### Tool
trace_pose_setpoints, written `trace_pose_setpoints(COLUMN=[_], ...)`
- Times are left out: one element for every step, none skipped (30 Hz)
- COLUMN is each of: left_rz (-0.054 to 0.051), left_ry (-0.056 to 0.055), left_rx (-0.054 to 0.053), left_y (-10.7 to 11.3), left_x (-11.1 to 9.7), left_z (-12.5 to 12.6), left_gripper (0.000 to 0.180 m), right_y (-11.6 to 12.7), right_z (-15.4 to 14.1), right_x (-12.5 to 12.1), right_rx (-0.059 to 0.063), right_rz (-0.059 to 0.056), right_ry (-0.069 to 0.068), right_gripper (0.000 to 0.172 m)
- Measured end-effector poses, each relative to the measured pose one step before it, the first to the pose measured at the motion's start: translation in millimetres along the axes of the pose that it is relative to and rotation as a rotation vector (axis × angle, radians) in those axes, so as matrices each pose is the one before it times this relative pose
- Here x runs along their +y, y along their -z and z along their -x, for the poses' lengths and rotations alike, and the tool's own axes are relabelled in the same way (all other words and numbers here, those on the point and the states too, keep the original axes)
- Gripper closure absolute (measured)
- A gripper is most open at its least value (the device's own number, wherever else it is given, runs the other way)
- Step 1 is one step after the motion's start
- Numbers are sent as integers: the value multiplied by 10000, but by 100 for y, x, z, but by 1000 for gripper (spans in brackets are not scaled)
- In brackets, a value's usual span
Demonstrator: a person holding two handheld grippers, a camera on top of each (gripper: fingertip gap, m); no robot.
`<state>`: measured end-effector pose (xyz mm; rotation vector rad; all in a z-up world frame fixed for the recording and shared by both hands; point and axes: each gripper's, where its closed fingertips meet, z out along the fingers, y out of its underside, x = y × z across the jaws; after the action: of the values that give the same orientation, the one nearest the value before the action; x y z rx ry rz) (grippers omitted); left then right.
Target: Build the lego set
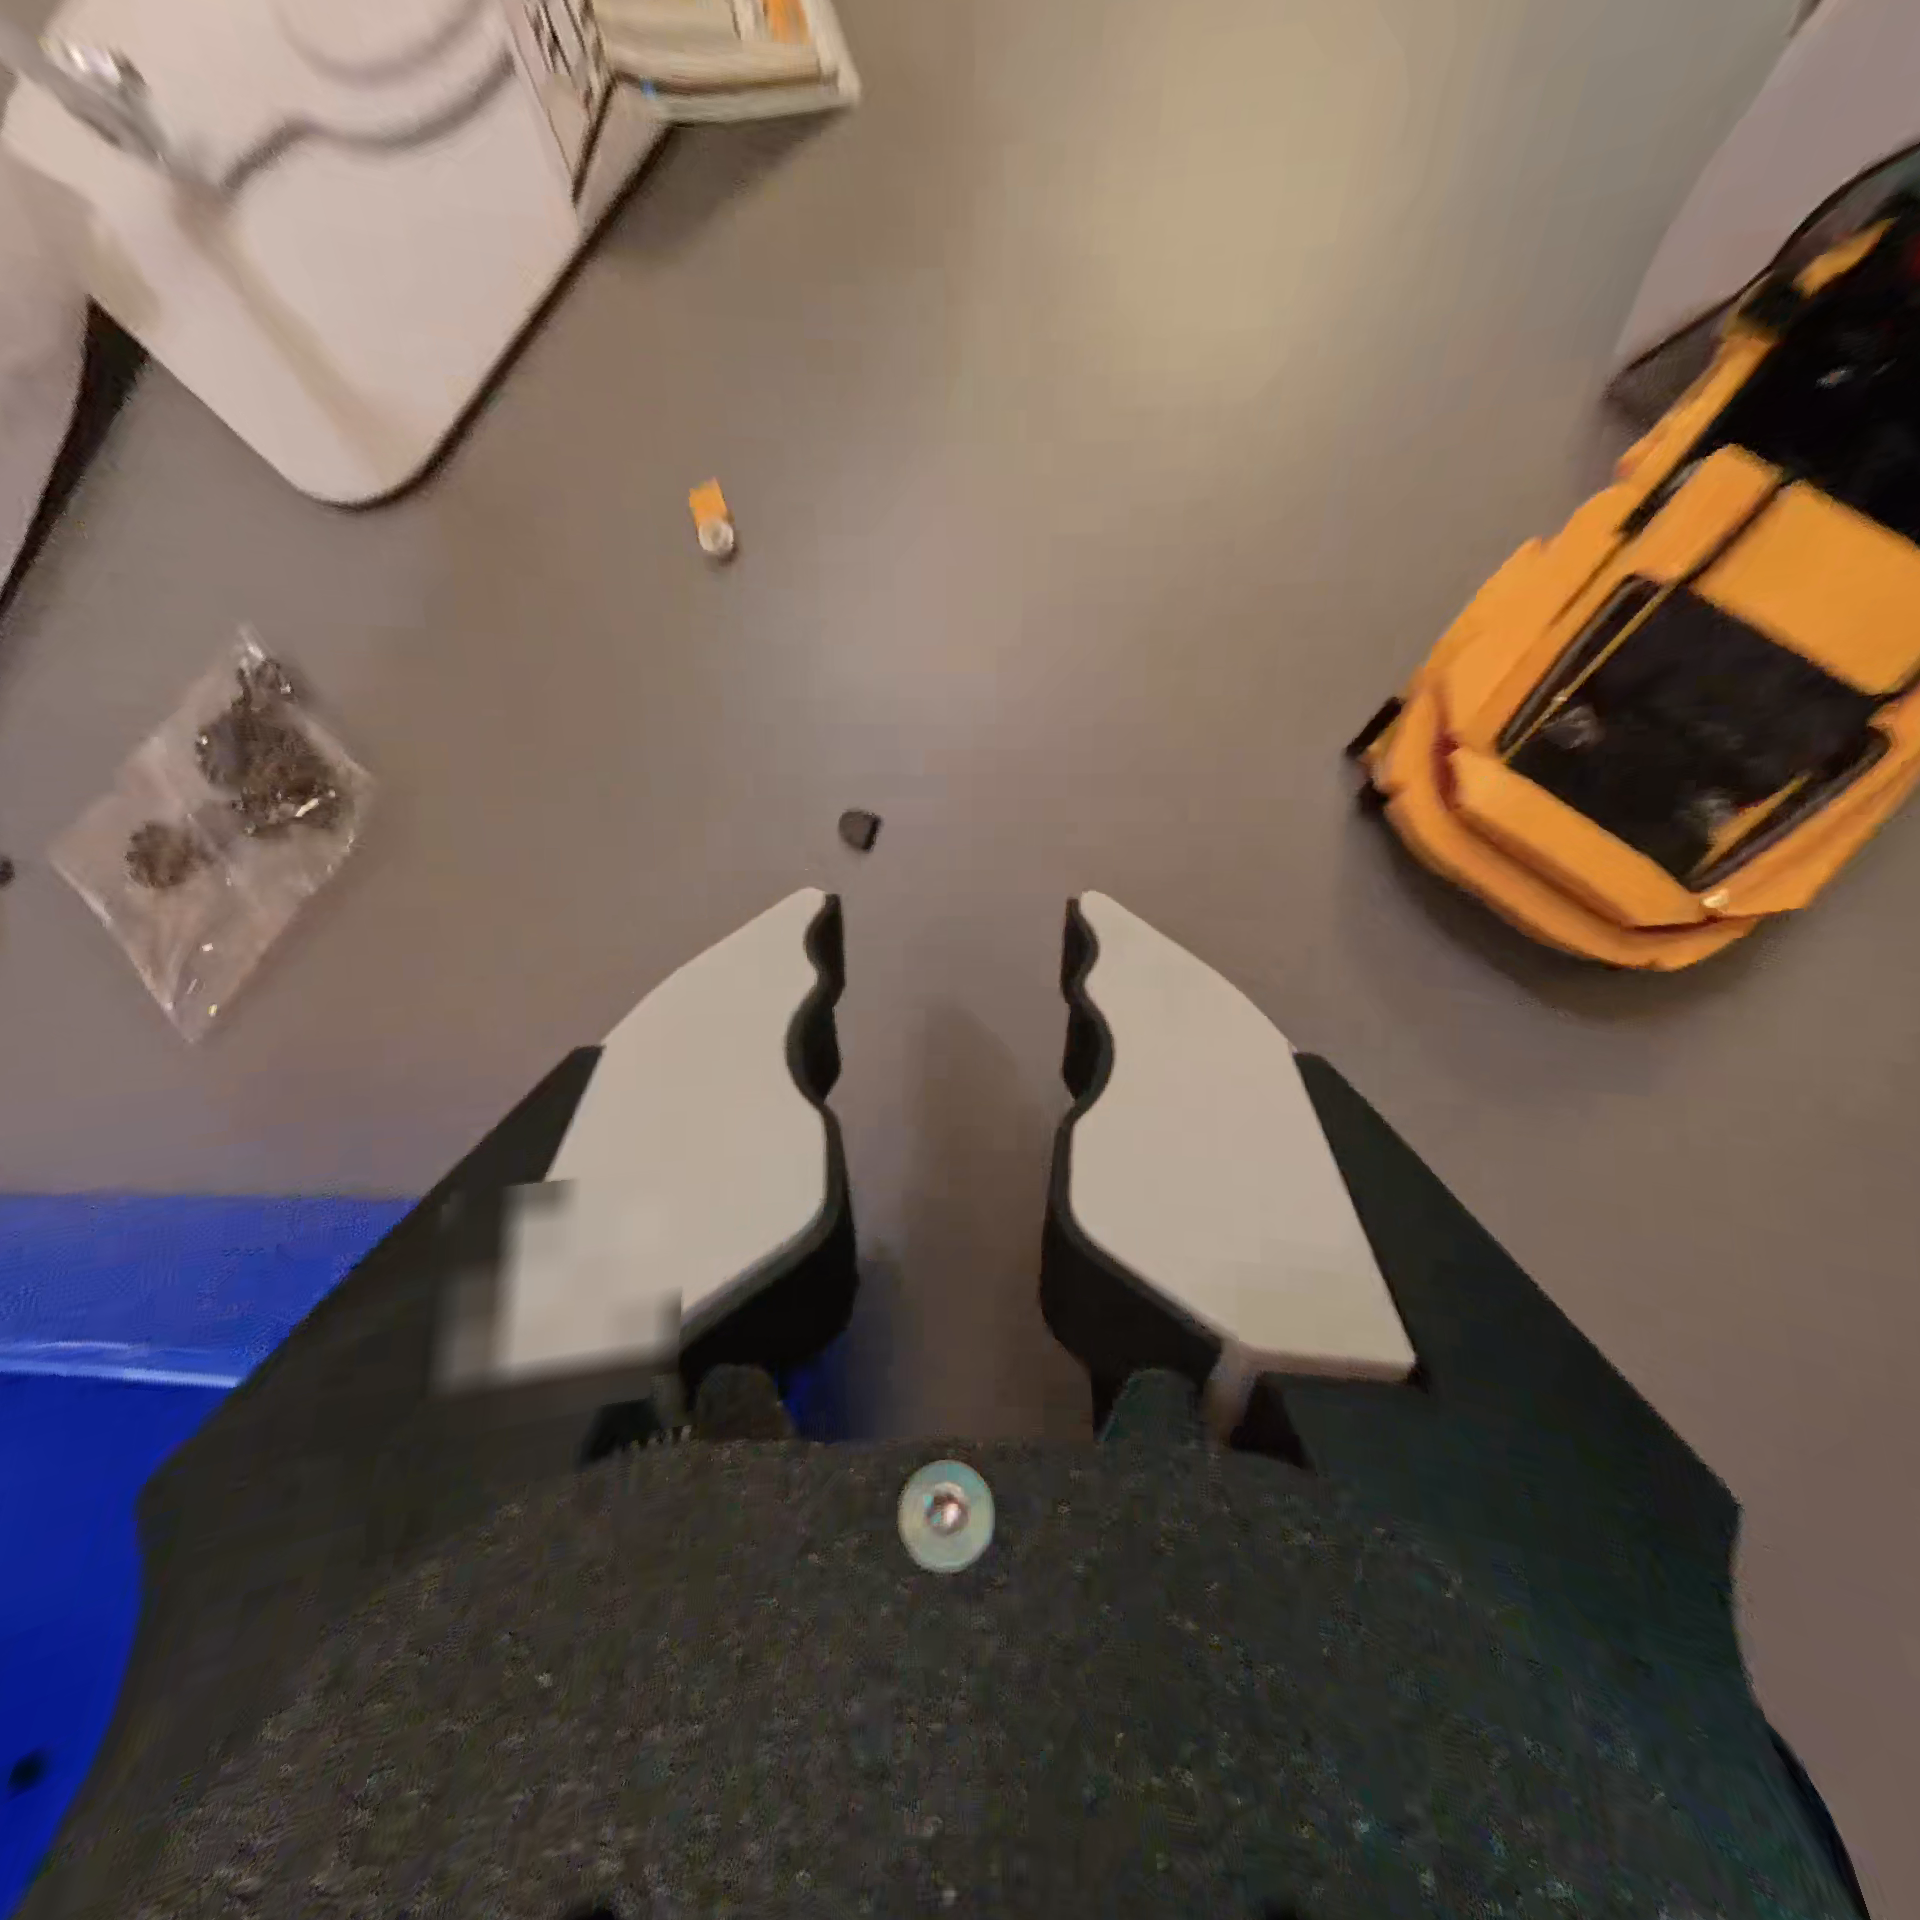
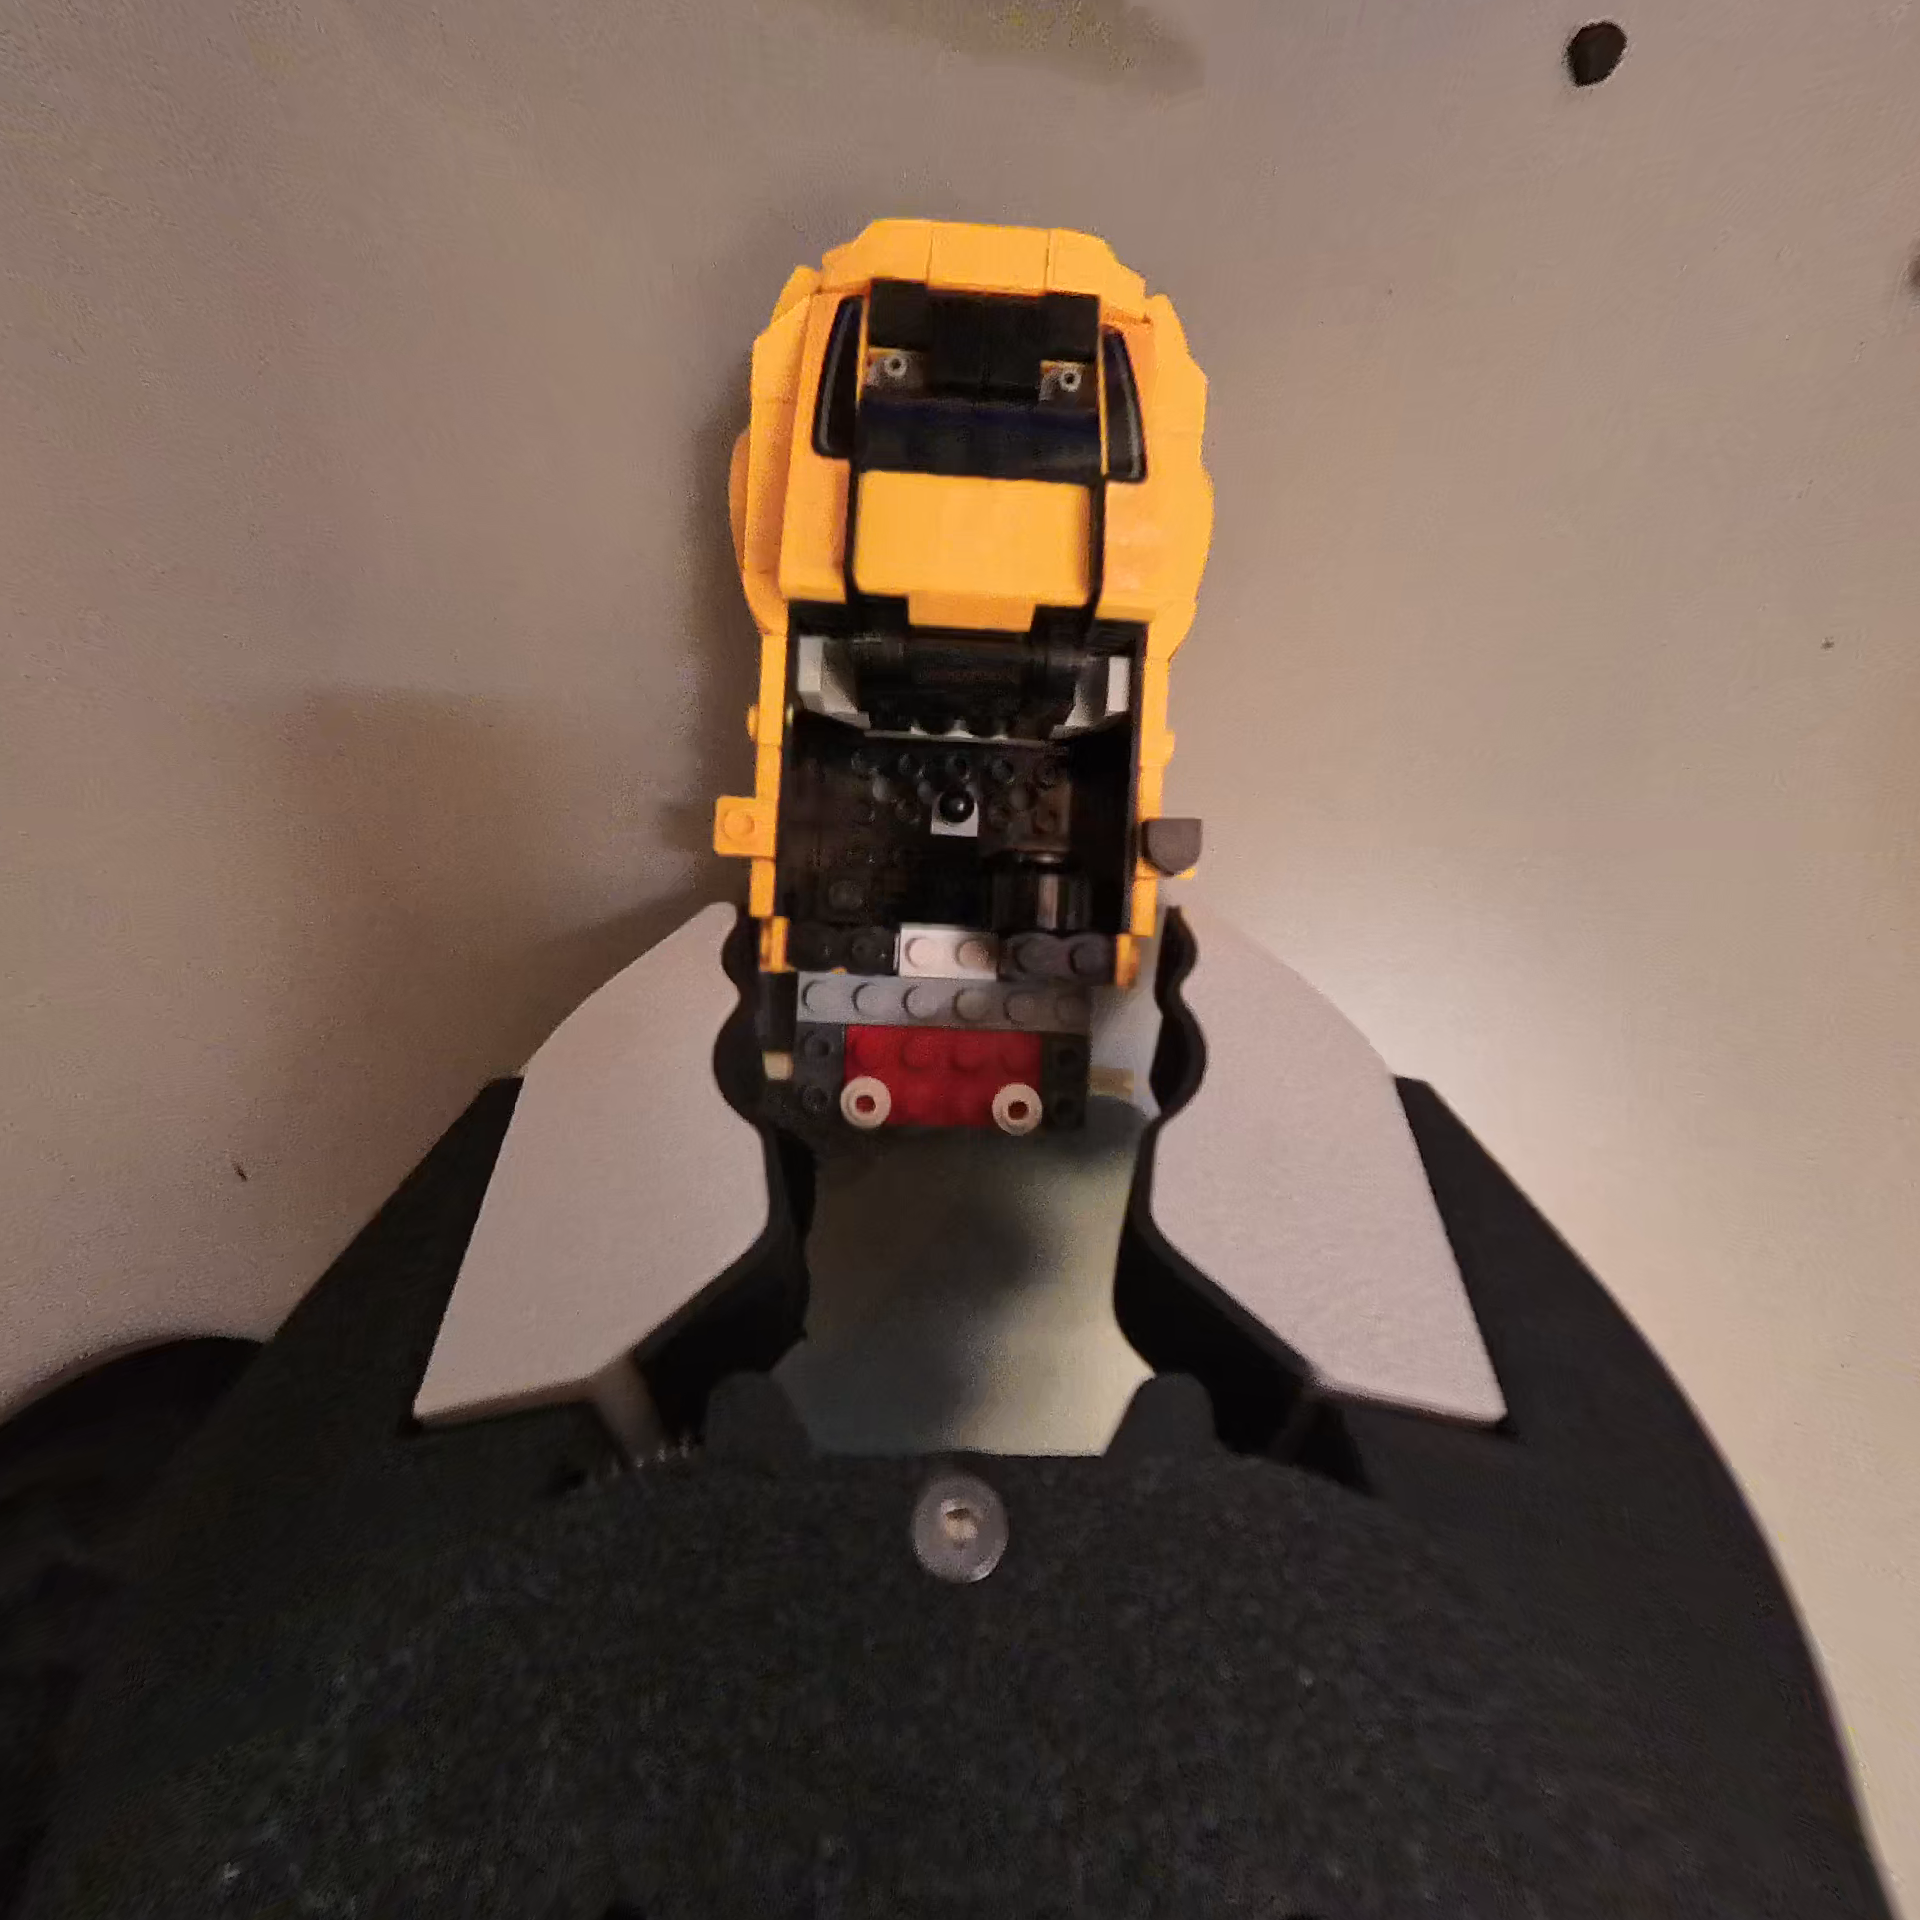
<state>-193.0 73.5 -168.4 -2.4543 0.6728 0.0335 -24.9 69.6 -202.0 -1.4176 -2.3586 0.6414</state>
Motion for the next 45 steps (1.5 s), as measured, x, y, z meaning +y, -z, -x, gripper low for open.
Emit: trace_pose_setpoints(left_rz=[465, 321, 170, 161, 162, 98, 107, 173, 158, 160, 175, 165, 148, 64, 76, 35, 20, 8, 0, -1, -24, -57, -62, -51, -63, -67, -69, -82, -77, -107, -139, -165, -169, -191, -177, -159, -201, -365, -423, -284, -117, -81, -71, 33, 115], left_ry=[-98, -28, 14, -18, -69, -92, -85, -39, 1, 17, -13, -39, -13, 70, 82, 54, 62, 104, 126, 102, 60, 57, 66, 25, -18, -26, -37, -80, -98, -82, -110, -76, -33, -25, -57, -79, -68, -86, -88, 33, 138, 111, 87, 161, 183], left_rx=[-166, -133, -131, -127, -140, -207, -164, -12, 109, 92, 16, 22, 94, 102, 72, 112, 167, 207, 215, 236, 228, 173, 147, 121, 92, 79, 77, 87, 118, 30, -17, 41, 185, 183, 128, 161, 234, 355, 342, 125, -59, -56, -24, -103, -158], left_y=[-321, -306, -301, -324, -327, -306, -292, -303, -309, -308, -270, -231, -203, -128, -104, -70, -48, -47, -37, -37, -25, -28, -41, -14, -32, -19, -18, -30, -14, -21, -23, -6, -14, -27, -25, -9, 28, 124, 197, 243, 252, 253, 221, 165, 83], left_x=[376, 165, -7, 0, 3, -103, -78, 13, 6, 29, 55, 44, 40, -58, -31, -52, -45, -17, -14, -13, -24, -54, -68, -59, -63, -58, -57, -59, -26, -60, -62, -70, -75, -99, -71, -43, -104, -341, -434, -264, -63, 0, 45, 187, 283], left_z=[89, 75, 110, 120, 176, 317, 334, 185, 59, 92, 197, 149, 50, 77, 123, 29, -40, -78, -65, -91, -84, -18, 13, -12, -40, -34, -37, -61, -140, -79, -81, -194, -435, -445, -395, -431, -531, -711, -683, -324, 9, 15, -29, 108, 188], left_gripper=[144, 144, 144, 146, 148, 150, 152, 153, 153, 154, 155, 155, 157, 161, 164, 165, 167, 169, 171, 173, 174, 175, 175, 175, 175, 175, 175, 176, 179, 180, 180, 180, 180, 180, 180, 180, 180, 180, 180, 180, 180, 180, 180, 180, 180], right_y=[114, 174, 266, 335, 402, 429, 438, 441, 403, 401, 391, 380, 370, 354, 292, 208, 139, 83, 37, 15, 10, -5, -19, -36, -48, -72, -63, -74, -45, -12, 33, 58, 54, 43, 7, 3, 6, 12, 16, 33, 22, -5, -9, -10, -12], right_z=[76, 87, 101, 94, -105, -182, -234, -307, -293, -272, -261, -132, -42, -38, 28, 67, 100, 124, 119, 51, 61, 71, 3, -6, 13, 12, -32, 2, -3, -33, -39, -27, -43, -52, -37, -22, -33, -19, -21, -41, -69, -60, -29, -27, -29], right_x=[164, 144, 21, 0, 2, 52, 88, 136, 172, 102, 41, 27, -41, -108, -163, -151, -111, -33, 53, 65, 28, 6, 6, 29, 47, 54, 59, 40, 26, -18, -47, -74, -64, -36, -20, -18, -7, -19, -24, -50, -34, -2, 31, 3, 9], right_rx=[-17, -23, -42, -35, 59, 66, 47, 60, 28, 36, 53, -21, -56, -30, -40, -49, -53, -57, -41, -9, -18, -40, 1, 12, -10, -4, 16, 2, 4, 39, 35, 27, 27, 23, 3, 4, 16, 12, 9, 17, 27, 14, -6, 2, 16], right_rz=[54, -30, -181, -271, -328, -367, -405, -423, -414, -441, -428, -334, -232, -169, -123, -97, -81, -29, 19, 13, -11, -5, 7, 18, 23, 21, 24, 21, 9, -1, -28, -51, -46, -29, -23, -20, -11, -18, -26, -38, -36, -17, -4, -12, -6], right_ry=[88, -20, -94, -130, -172, -230, -296, -339, -323, -268, -236, -201, -133, -39, 10, 14, 16, 8, 26, 27, 5, -10, -3, 7, -1, -4, -6, -3, 3, 12, 17, 3, -7, -14, -15, -12, -5, 1, 0, -4, -19, -24, -21, -9, -6], right_gripper=[94, 90, 88, 88, 88, 89, 91, 94, 96, 98, 101, 102, 103, 103, 103, 103, 103, 103, 103, 103, 103, 103, 103, 103, 104, 104, 104, 104, 105, 105, 105, 106, 106, 106, 107, 107, 107, 107, 108, 108, 108, 109, 109, 109, 109])
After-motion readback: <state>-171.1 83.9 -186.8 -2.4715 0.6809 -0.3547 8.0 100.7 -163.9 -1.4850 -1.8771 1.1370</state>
